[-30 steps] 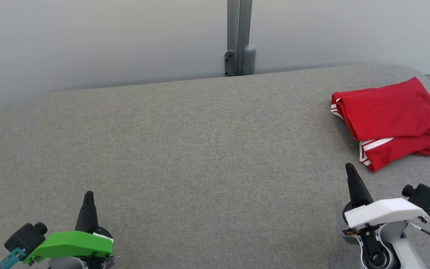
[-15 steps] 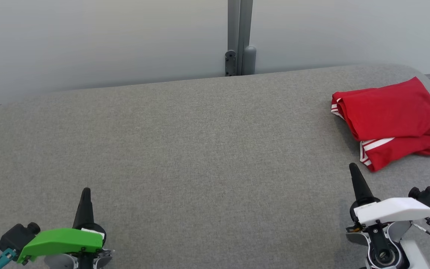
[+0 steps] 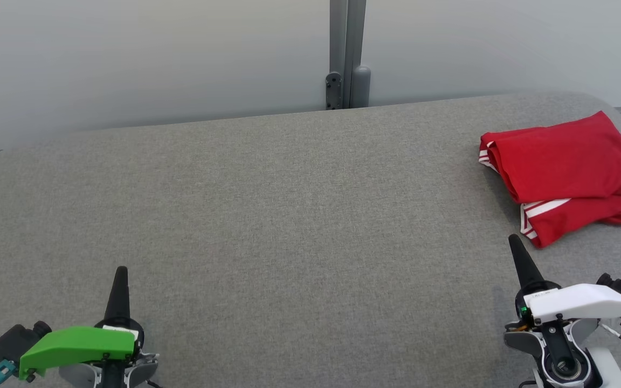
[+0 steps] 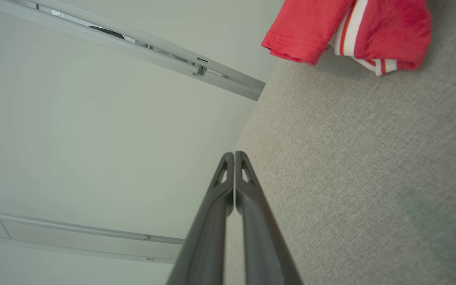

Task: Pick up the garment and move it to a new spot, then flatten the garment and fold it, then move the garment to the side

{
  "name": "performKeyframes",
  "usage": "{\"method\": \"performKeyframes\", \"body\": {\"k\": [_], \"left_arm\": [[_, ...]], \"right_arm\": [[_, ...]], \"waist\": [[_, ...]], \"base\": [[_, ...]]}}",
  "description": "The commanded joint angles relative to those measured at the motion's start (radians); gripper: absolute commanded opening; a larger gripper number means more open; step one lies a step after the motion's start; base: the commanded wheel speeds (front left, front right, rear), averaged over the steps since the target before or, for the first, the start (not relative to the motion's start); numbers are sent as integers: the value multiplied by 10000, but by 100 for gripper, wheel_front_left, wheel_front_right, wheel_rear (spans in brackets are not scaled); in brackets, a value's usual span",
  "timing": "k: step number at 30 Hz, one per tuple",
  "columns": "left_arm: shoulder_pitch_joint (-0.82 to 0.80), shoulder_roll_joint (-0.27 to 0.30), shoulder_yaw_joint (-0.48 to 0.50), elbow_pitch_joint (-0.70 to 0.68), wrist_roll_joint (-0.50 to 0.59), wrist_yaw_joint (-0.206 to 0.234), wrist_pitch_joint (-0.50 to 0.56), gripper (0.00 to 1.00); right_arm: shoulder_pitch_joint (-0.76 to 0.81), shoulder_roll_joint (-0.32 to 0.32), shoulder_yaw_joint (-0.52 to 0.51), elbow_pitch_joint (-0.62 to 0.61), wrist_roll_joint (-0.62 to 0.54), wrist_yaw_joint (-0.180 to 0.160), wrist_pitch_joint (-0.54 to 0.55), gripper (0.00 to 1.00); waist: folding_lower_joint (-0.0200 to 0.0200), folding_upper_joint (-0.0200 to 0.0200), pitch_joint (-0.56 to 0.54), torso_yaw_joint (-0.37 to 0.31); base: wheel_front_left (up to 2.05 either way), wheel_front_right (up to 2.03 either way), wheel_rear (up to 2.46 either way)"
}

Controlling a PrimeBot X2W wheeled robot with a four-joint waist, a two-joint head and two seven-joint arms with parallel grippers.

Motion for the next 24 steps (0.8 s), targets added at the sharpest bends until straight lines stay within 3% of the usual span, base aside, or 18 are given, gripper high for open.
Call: {"method": "performKeyframes", "body": {"k": [1,24], "left_arm": [[-247,47,70,-107,-312,-91,75,0],[-382,54,365,-108,-2165,-306,595,0]], "right_arm": [[-39,-65,-62,-129,252,3,91,0],[7,-61,-378,-191,2131,5,637,0]], "waist": [[0,0,1,2],[0,0,16,29]], "base": [[0,0,0],[0,0,0]]}}
